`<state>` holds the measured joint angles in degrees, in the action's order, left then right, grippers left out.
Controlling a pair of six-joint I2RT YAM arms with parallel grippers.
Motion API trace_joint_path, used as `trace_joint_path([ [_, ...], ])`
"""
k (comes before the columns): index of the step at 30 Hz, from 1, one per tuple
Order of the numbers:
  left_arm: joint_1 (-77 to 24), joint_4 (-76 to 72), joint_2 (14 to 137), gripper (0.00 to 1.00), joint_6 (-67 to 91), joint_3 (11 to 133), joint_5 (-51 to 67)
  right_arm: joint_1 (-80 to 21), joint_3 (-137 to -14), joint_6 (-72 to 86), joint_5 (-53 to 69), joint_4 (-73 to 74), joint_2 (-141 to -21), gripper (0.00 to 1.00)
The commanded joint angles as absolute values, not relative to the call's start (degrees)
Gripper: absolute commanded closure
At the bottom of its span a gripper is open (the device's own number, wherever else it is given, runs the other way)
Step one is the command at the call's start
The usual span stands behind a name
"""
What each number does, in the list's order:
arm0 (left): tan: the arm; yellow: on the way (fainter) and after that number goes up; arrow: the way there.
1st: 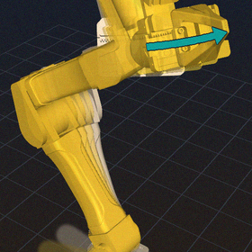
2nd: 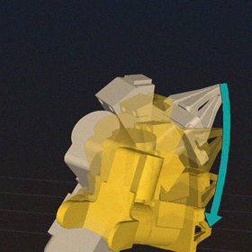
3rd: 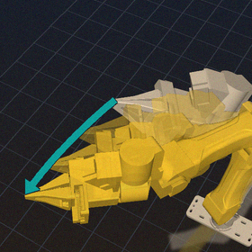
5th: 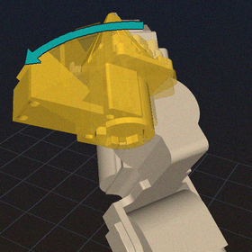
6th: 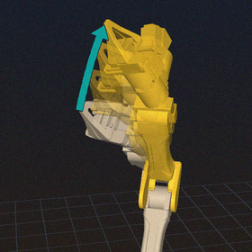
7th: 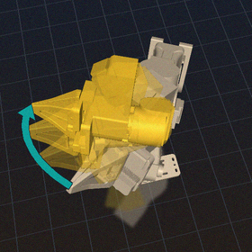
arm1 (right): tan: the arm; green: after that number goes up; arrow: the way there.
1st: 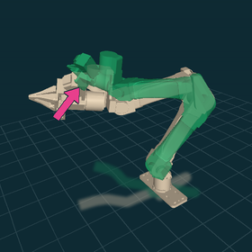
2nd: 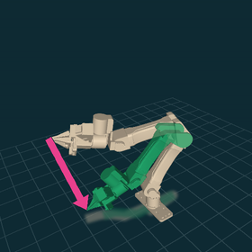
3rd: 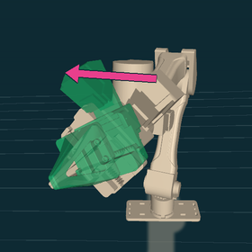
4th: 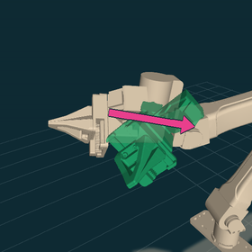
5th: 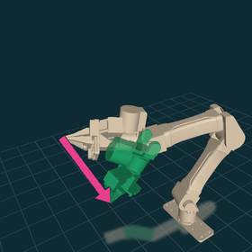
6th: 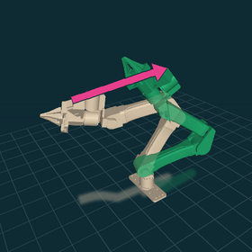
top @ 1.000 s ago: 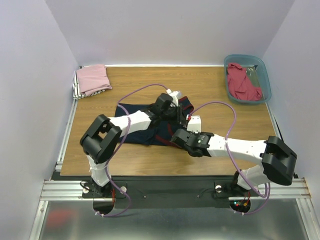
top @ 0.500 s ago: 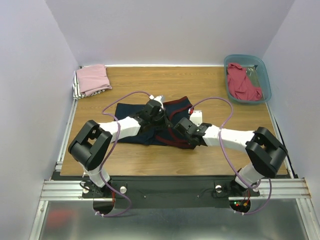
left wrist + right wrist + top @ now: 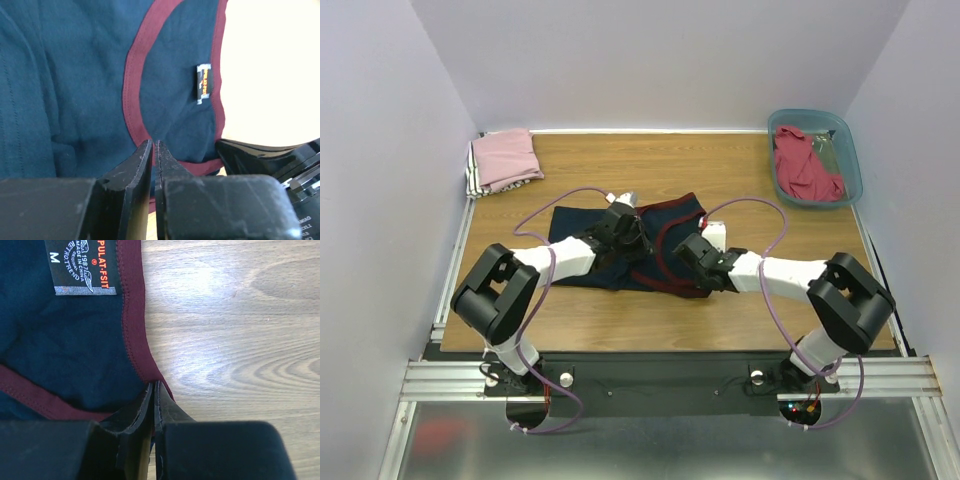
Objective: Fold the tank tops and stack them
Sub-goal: Fold the tank top
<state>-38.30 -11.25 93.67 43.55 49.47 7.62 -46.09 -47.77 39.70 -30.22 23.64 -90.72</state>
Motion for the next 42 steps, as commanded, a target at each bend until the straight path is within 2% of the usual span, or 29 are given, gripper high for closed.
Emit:
trace_joint_path([
  [1, -37.0, -13.88, 90.62, 0.81, 44.3, 48.87, 6.85, -45.7, -42.81, 41.66, -25.4, 23.12, -91.14, 0.91],
  [7, -35.51, -15.2, 90.53, 0.77, 44.82, 49.22, 7.73, -45.62, -39.81, 43.68, -23.38, 23.29, -88.25, 0.9],
  [12, -34.37, -16.26, 92.46, 0.76, 45.35, 52.55, 9.49, -41.23, -44.28, 41.84, -22.15, 23.47, -79.55, 0.7],
  [17, -33.31, -15.91, 96.15, 0.76, 45.35, 58.79, 9.15, -31.92, -54.82, 36.31, -16.45, 21.98, -79.89, 0.69],
  [19, -32.87, -15.56, 98.17, 0.76, 44.91, 62.57, 8.44, -27.96, -59.92, 35.07, -13.73, 19.26, -83.31, 0.69],
  [21, -31.91, -15.12, 100.36, 0.76, 44.91, 66.25, 8.96, -22.44, -64.48, 34.1, -5.49, 15.66, -88.56, 0.68],
  [27, -31.82, -15.38, 103.45, 0.77, 45.53, 68.29, 11.16, -16.45, -75.55, 37.08, 4.29, 10.64, -102.27, 0.6],
  [31, -31.29, -15.29, 103.97, 0.77, 45.44, 67.77, 10.55, -16.08, -82.78, 39.9, 9.22, 9.23, -110.38, 0.54],
  [42, -28.39, -15.56, 104.33, 0.77, 45.62, 66.27, 11.25, -15.65, -90.61, 49.56, 14.14, 9.14, -118.82, 0.53],
])
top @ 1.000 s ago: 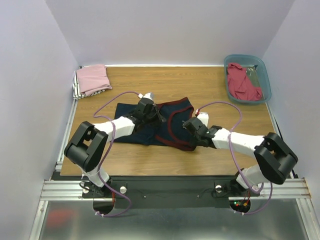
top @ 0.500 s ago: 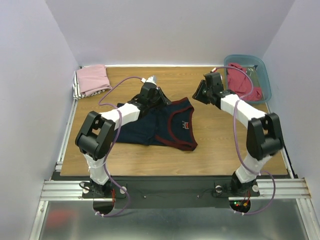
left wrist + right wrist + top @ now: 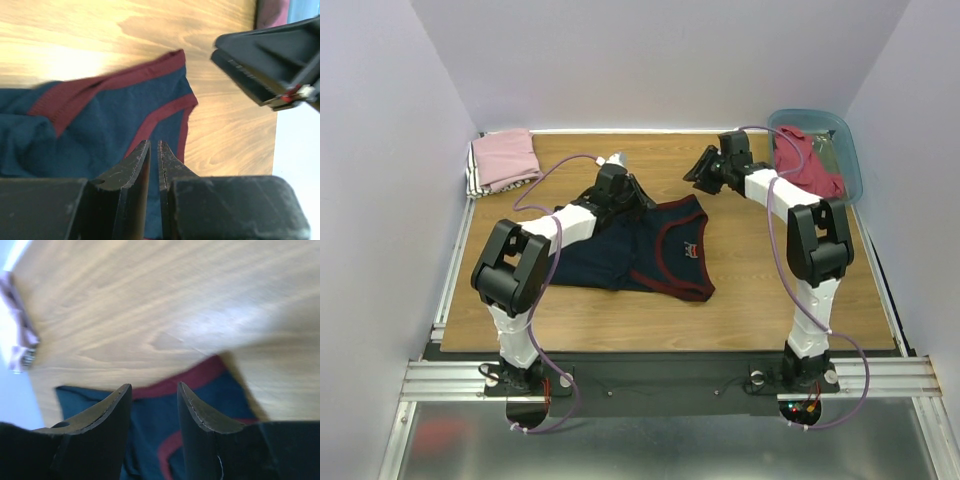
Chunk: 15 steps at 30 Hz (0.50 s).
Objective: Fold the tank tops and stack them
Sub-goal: Fold the tank top
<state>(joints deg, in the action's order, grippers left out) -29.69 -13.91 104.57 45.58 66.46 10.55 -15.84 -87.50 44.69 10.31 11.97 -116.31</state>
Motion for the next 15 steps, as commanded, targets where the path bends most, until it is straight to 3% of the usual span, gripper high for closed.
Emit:
trace_joint_path([
  [1, -28.13, -15.47, 104.15, 0.77, 45.62, 66.1, 11.34, -15.56, -90.7, 50.18, 14.67, 9.05, -119.44, 0.53],
  [15, -24.08, -14.33, 103.53, 0.78, 47.28, 64.07, 11.25, -12.13, -85.09, 52.73, 18.89, 7.12, -120.24, 0.53],
])
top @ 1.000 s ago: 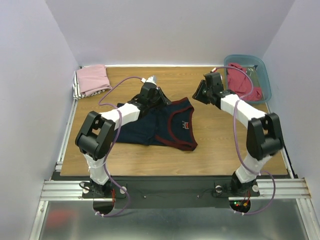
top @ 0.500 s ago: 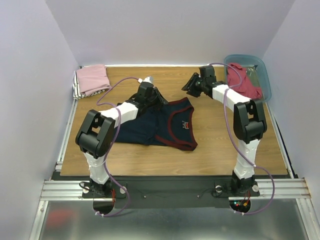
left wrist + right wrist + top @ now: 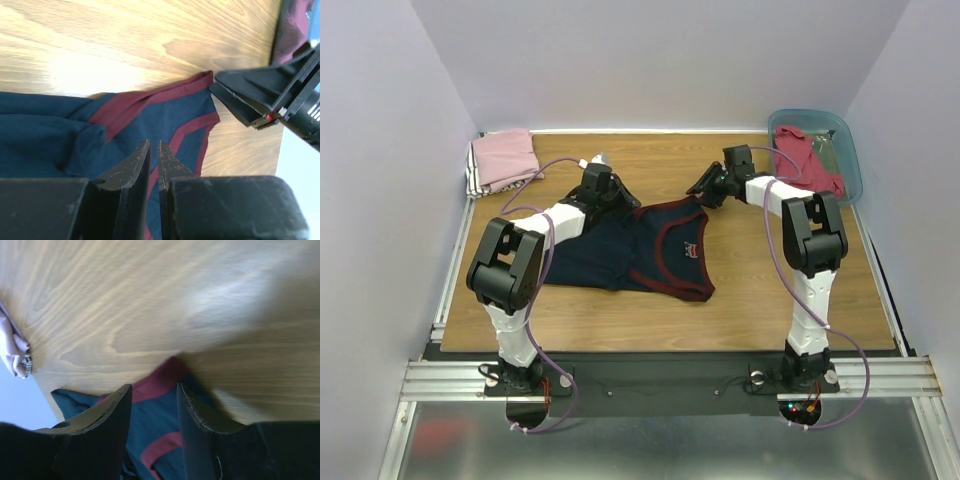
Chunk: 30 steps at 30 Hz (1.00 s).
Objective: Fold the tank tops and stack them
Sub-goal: Fold the tank top
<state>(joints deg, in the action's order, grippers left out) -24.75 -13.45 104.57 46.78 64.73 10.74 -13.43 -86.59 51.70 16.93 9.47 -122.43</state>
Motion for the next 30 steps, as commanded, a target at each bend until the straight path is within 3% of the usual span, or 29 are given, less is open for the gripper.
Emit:
trace_joint_path([
  [1, -23.91, -14.41, 103.54, 0.78, 47.37, 63.99, 11.25, -12.04, -84.73, 52.73, 19.07, 7.03, -120.15, 0.53],
  [11, -22.06, -14.5, 103.71, 0.78, 48.6, 62.75, 10.55, -11.69, -85.78, 53.7, 20.13, 6.68, -123.66, 0.49],
  [17, -20.48, -14.59, 103.71, 0.78, 49.57, 61.26, 10.37, -11.6, -85.87, 53.17, 20.13, 6.77, -126.3, 0.55],
  [24, -19.16, -15.29, 102.22, 0.77, 51.68, 57.92, 7.91, -11.6, -84.38, 50.63, 19.25, 6.77, -127.18, 0.74],
  [29, -18.72, -15.64, 102.48, 0.77, 52.03, 56.51, 7.65, -11.6, -81.74, 48.61, 16.88, 6.68, -124.9, 0.99],
  [30, -18.55, -15.73, 102.57, 0.77, 52.03, 56.34, 7.65, -11.6, -80.52, 47.39, 15.74, 6.51, -123.41, 1.0],
])
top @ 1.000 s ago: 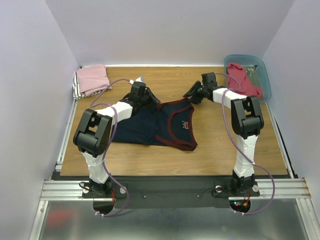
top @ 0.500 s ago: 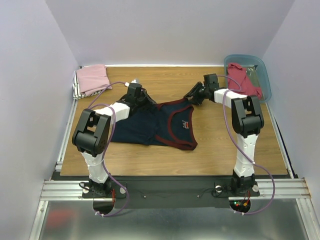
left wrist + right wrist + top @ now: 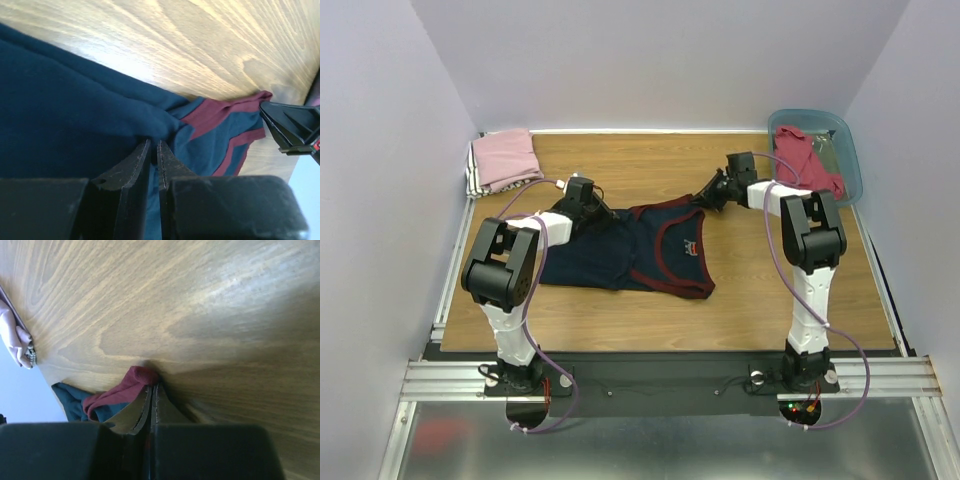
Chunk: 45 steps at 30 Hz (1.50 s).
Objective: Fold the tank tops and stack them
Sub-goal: Fold the tank top
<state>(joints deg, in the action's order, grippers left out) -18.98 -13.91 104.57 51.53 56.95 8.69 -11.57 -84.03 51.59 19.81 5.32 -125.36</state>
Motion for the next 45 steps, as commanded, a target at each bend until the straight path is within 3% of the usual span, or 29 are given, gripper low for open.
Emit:
trace_joint_path([
  [1, -18.46, -15.73, 102.83, 0.77, 52.03, 56.16, 7.56, -11.6, -79.72, 46.76, 15.12, 6.16, -122.53, 1.0],
  [11, -17.67, -15.82, 105.2, 0.77, 52.12, 55.81, 7.38, -11.69, -61.28, 37.36, 10.81, -10.62, -102.86, 1.0],
  [18, -17.4, -15.91, 106.26, 0.77, 52.12, 55.9, 8.17, -11.78, -50.9, 30.51, 11.51, -23.18, -97.48, 0.99],
  [24, -17.23, -16.96, 106.17, 0.77, 51.6, 56.69, 10.63, -12.48, -45.02, 28.83, 9.49, -25.3, -96.77, 1.0],
  [37, -23.46, -15.21, 108.01, 0.72, 43.6, 70.57, 20.13, -14.76, -36.65, 26.98, 6.94, -33.83, -92.99, 1.0],
  [45, -31.02, -12.39, 119.17, 0.7, 40.61, 85.6, 22.94, -15.38, -33.05, 25.58, 6.68, -36.21, -89.65, 1.0],
])
